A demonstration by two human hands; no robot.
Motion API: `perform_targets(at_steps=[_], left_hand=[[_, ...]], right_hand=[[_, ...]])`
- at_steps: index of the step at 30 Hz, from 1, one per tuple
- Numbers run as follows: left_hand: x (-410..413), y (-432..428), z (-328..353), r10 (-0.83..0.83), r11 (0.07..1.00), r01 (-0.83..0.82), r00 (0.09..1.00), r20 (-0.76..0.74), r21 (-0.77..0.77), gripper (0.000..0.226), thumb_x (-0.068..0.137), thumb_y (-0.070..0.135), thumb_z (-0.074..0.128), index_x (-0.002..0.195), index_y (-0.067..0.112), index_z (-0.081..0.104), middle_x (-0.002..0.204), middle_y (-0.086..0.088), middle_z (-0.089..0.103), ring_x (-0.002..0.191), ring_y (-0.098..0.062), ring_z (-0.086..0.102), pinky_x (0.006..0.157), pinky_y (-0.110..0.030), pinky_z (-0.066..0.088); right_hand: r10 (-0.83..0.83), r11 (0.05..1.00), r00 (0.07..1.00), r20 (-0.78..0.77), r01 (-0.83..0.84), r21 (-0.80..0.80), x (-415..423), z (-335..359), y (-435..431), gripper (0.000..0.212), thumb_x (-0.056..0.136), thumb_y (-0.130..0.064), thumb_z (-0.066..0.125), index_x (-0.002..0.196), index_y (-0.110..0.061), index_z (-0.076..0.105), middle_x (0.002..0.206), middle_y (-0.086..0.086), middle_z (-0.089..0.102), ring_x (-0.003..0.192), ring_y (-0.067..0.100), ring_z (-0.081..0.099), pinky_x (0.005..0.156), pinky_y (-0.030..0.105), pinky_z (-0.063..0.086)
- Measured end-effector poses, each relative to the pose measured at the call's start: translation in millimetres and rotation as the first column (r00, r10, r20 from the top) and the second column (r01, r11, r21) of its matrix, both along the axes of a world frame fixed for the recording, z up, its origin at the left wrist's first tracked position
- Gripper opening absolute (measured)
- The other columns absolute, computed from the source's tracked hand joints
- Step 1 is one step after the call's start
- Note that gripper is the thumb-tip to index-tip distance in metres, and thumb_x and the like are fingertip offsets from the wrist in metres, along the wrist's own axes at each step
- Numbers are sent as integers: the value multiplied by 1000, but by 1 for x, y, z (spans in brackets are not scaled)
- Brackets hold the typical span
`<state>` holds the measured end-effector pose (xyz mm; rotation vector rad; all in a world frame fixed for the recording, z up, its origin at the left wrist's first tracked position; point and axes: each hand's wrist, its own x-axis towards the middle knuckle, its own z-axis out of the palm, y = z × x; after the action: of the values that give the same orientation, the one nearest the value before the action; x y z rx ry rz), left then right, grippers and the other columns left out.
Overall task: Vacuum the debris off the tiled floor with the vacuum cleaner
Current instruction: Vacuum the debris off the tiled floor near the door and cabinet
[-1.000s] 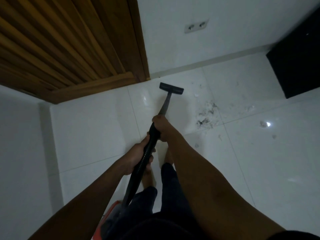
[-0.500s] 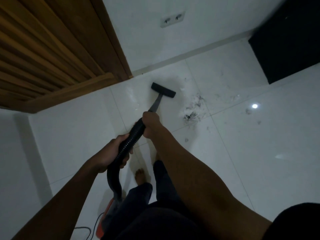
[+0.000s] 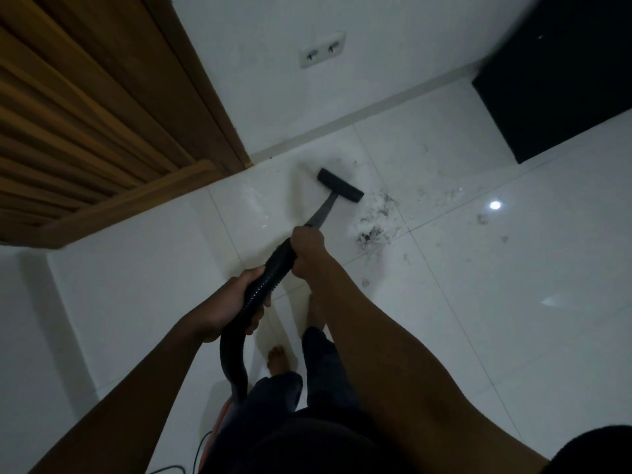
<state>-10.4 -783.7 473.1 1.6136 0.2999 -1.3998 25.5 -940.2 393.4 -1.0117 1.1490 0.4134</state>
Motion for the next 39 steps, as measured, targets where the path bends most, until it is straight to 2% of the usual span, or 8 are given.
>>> perform_targets(at_steps=[6,11,20,23,26,32,36,39], left_hand=[[-5,-3,-3,-21,1000,20,1000,-17,-12,63,100,56,32,78,5,62,61,-15,51,52,-23,50,54,-31,44],[-5,-20,-11,20,1000,-20,1000,19,-2,64,99,60,32,80,6,60,61,-16,51,52,-24,50,54,-32,44],[4,-48,-19,20,999,-22,999,48,42,68,96,64,35,81,3,61,63,-21,55,53,-27,53,58,-34,46],[7,-55,-23,34,998,-36,999,29,56,68,95,66,37,81,3,61,63,-19,55,52,-26,53,58,-35,46],[10,-55,-25,52,998,-53,998,33,39,68,96,64,36,81,3,61,63,-18,55,53,-25,53,58,-35,45],[13,-71,-30,23,996,-24,1000,8,87,67,96,65,38,84,3,61,61,-16,56,50,-24,53,55,-33,46],[25,-83,-32,58,994,-65,995,81,83,65,97,62,38,80,3,61,56,-13,56,46,-23,53,53,-32,46],[33,-86,-31,17,996,-24,997,81,87,65,97,61,40,79,3,63,55,-12,57,45,-22,54,53,-31,47]], right_hand=[[82,997,996,-36,-82,10,-10,-1,-10,15,94,-11,39,108,-13,46,90,4,52,76,18,54,83,39,52],[82,994,996,-15,-83,-74,0,1,-26,19,96,-7,40,112,-12,48,77,-1,46,62,10,47,57,25,45],[174,978,982,-66,-181,-104,14,-3,-50,11,99,-12,37,107,-13,44,77,-1,45,63,12,48,62,29,48],[185,974,980,-77,-193,-120,20,0,-52,32,98,-11,37,126,-6,52,77,-2,44,63,11,46,64,30,48],[158,977,984,-84,-168,-132,23,0,-55,42,98,-9,37,138,-1,45,77,-2,43,63,11,46,59,27,45],[30,995,998,-61,-36,-91,20,-8,-67,44,96,-9,41,140,-3,42,82,-1,47,66,13,50,69,34,52],[-72,992,997,-18,70,-104,33,-7,-79,43,96,-5,42,139,-3,43,96,8,51,66,13,51,66,32,51],[-171,985,983,-68,169,-38,30,-4,-87,32,98,-3,42,129,-7,44,90,13,52,70,23,56,68,41,54]])
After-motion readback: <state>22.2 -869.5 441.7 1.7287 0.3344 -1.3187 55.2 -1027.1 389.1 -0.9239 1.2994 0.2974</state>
